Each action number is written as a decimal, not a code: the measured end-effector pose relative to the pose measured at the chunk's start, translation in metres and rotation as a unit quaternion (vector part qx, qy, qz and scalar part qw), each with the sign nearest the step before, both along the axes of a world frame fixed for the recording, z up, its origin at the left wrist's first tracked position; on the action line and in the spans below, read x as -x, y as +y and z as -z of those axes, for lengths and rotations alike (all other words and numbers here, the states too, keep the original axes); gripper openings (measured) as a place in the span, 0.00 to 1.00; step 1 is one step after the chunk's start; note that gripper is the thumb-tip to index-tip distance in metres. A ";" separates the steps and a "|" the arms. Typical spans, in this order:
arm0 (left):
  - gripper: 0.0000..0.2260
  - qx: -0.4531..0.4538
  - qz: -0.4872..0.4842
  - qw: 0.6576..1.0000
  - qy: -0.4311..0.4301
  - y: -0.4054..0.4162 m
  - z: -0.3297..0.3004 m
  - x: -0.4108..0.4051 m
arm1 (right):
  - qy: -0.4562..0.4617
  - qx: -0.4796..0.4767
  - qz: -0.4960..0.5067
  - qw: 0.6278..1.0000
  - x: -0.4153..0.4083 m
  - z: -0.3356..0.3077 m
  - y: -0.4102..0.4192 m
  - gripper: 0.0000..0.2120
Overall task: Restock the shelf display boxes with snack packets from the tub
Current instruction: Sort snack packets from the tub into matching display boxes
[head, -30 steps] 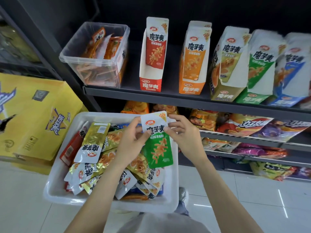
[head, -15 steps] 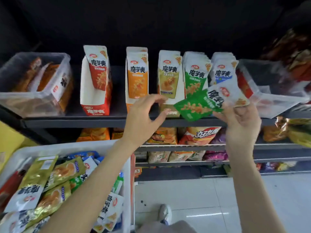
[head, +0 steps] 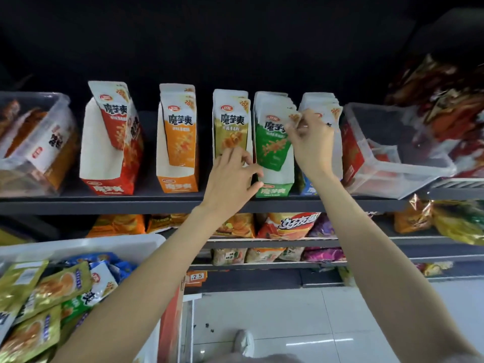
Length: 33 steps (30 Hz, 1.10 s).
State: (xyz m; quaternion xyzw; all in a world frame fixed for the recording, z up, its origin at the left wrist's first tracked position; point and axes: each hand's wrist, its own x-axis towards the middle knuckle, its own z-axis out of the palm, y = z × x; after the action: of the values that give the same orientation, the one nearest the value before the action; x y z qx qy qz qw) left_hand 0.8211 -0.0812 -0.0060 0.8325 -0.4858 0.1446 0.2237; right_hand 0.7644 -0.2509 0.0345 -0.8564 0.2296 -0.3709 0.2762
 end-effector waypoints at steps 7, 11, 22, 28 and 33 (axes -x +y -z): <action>0.07 0.008 0.005 1.000 0.005 0.001 0.001 0.000 | -0.026 0.019 0.043 0.999 -0.015 0.013 -0.007 0.13; 0.09 0.023 0.012 1.000 -0.001 0.005 0.002 0.000 | -0.092 0.040 0.069 0.993 0.004 0.011 0.006 0.14; 0.10 0.247 -0.099 0.956 0.126 0.162 0.021 0.023 | 0.016 -0.083 -0.170 0.982 0.077 0.040 0.159 0.04; 0.15 0.014 -0.205 0.970 0.129 0.303 0.076 0.012 | 0.176 -0.057 -0.345 0.920 0.045 0.077 0.255 0.08; 0.21 -0.173 -0.247 0.934 0.190 0.372 0.112 -0.015 | 0.347 0.000 -0.407 0.845 -0.002 0.111 0.318 0.18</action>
State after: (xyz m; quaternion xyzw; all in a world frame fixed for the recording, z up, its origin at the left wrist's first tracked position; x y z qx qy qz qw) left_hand 0.8361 0.2912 -0.1184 0.9639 -0.2310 -0.0520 0.1221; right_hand 0.7662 0.0676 -0.0770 -0.9458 -0.0590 0.0962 0.3046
